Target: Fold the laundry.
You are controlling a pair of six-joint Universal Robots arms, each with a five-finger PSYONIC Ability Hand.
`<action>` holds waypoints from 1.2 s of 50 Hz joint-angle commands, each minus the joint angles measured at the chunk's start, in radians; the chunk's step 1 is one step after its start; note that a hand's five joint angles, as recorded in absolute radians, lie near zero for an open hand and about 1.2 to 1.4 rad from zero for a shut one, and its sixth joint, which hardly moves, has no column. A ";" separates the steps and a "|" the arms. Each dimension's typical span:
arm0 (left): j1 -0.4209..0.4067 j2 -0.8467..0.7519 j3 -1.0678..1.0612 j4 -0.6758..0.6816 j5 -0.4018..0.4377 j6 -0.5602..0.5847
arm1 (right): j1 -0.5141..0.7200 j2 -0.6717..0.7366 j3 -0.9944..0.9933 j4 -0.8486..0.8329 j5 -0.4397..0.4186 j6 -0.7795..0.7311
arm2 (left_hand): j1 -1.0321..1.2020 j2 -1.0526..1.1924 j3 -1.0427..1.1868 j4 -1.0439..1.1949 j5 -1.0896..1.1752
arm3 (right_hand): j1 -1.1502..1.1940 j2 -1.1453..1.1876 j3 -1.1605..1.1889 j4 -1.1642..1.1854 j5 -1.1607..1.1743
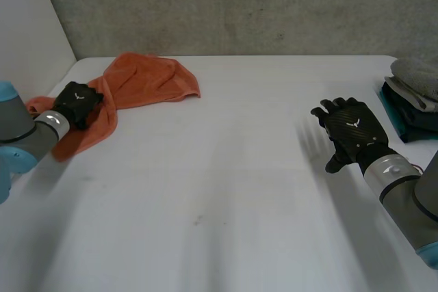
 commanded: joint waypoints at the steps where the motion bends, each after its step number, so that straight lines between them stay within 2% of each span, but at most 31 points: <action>1: -0.011 0.002 0.007 0.006 0.007 -0.004 | 0.000 0.005 0.000 0.000 0.000 0.000 | 0.322 0.325 0.326 0.323 0.328 | -0.034 -0.052 -0.041 -0.064 -0.064; 8: -0.024 0.004 0.007 0.011 0.000 -0.029 | 0.000 0.005 -0.002 0.000 0.000 0.000 | 0.665 0.669 0.669 0.666 0.671 | -0.034 -0.052 -0.041 -0.064 -0.064; 9: -0.027 0.004 0.007 0.015 -0.003 -0.030 | 0.000 0.005 -0.002 0.000 0.000 0.000 | 0.784 0.788 0.788 0.785 0.790 | -0.034 -0.052 -0.041 -0.064 -0.064; 12: -0.037 0.006 -0.005 0.037 -0.019 -0.032 | 0.000 0.006 -0.002 0.000 0.000 0.000 | 0.786 0.789 0.790 0.786 0.791 | -0.034 -0.052 -0.041 -0.064 -0.064; 16: -0.079 0.030 -0.057 0.110 -0.095 -0.032 | -0.001 0.006 -0.005 0.000 0.000 0.000 | 0.786 0.789 0.790 0.786 0.791 | -0.034 -0.052 -0.041 -0.064 -0.064; 19: -0.106 0.096 -0.134 0.186 -0.147 -0.037 | -0.001 0.005 -0.006 0.002 0.002 0.000 | 0.786 0.789 0.790 0.786 0.791 | -0.034 -0.052 -0.041 -0.064 -0.064; 23: -0.159 0.215 -0.256 0.229 -0.160 -0.107 | -0.004 0.005 -0.008 0.003 0.002 0.000 | 0.786 0.789 0.790 0.786 0.791 | -0.034 -0.052 -0.041 -0.064 -0.064; 27: -0.252 0.375 -0.373 0.229 -0.163 -0.288 | -0.011 0.000 -0.019 0.009 0.005 0.005 | 0.786 0.789 0.790 0.786 0.791 | -0.034 -0.052 -0.041 -0.064 -0.064; 28: -0.287 0.439 -0.423 0.229 -0.163 -0.364 | -0.011 -0.002 -0.022 0.009 0.005 0.005 | 0.786 0.789 0.790 0.786 0.791 | -0.034 -0.052 -0.041 -0.064 -0.064; 31: -0.338 0.538 -0.499 0.229 -0.163 -0.470 | -0.014 -0.006 -0.032 0.012 0.019 0.008 | 0.786 0.789 0.790 0.786 0.791 | -0.034 -0.052 -0.041 -0.064 -0.064; 32: -0.381 0.603 -0.543 0.229 -0.163 -0.530 | -0.014 -0.008 -0.035 0.012 0.026 0.009 | 0.786 0.789 0.790 0.786 0.791 | -0.034 -0.052 -0.041 -0.064 -0.064; 38: -0.565 0.780 -0.651 0.238 -0.164 -0.668 | -0.047 -0.029 -0.055 0.037 0.091 0.012 | 0.786 0.789 0.790 0.786 0.791 | -0.034 -0.052 -0.041 -0.064 -0.064; 43: -0.729 0.800 -0.680 0.238 -0.172 -0.741 | -0.074 -0.035 -0.062 0.054 0.092 0.014 | 0.786 0.789 0.790 0.786 0.791 | -0.034 -0.052 -0.041 -0.064 -0.064; 44: -0.787 0.793 -0.682 0.238 -0.177 -0.756 | -0.077 -0.035 -0.063 0.055 0.092 0.015 | 0.786 0.789 0.790 0.786 0.791 | -0.034 -0.052 -0.041 -0.064 -0.064; 47: -0.858 0.774 -0.683 0.238 -0.196 -0.765 | -0.081 -0.037 -0.068 0.057 0.092 0.015 | 0.786 0.789 0.790 0.786 0.791 | -0.034 -0.052 -0.041 -0.064 -0.064; 48: -0.863 0.763 -0.685 0.236 -0.201 -0.765 | -0.081 -0.037 -0.068 0.057 0.092 0.015 | 0.638 0.641 0.642 0.638 0.644 | -0.034 -0.052 -0.041 -0.064 -0.064; 51: -0.877 0.704 -0.686 0.227 -0.215 -0.756 | -0.083 -0.035 -0.072 0.057 0.094 0.015 | -0.198 -0.195 -0.194 -0.197 -0.192 | -0.034 -0.052 -0.041 -0.064 -0.064; 54: -0.884 0.684 -0.686 0.229 -0.220 -0.751 | -0.084 -0.035 -0.075 0.058 0.092 0.017 | -0.364 -0.361 -0.360 -0.364 -0.359 | -0.034 -0.052 -0.041 -0.064 -0.064; 56: -0.875 0.679 -0.688 0.236 -0.223 -0.750 | -0.093 -0.035 -0.081 0.061 0.091 0.018 | -0.380 -0.376 -0.376 -0.379 -0.374 | -0.034 -0.052 -0.041 -0.064 -0.064; 60: -0.791 0.682 -0.691 0.238 -0.258 -0.745 | -0.115 -0.037 -0.115 0.112 0.083 0.018 | -0.377 -0.373 -0.373 -0.376 -0.371 | -0.034 -0.052 -0.041 -0.064 -0.064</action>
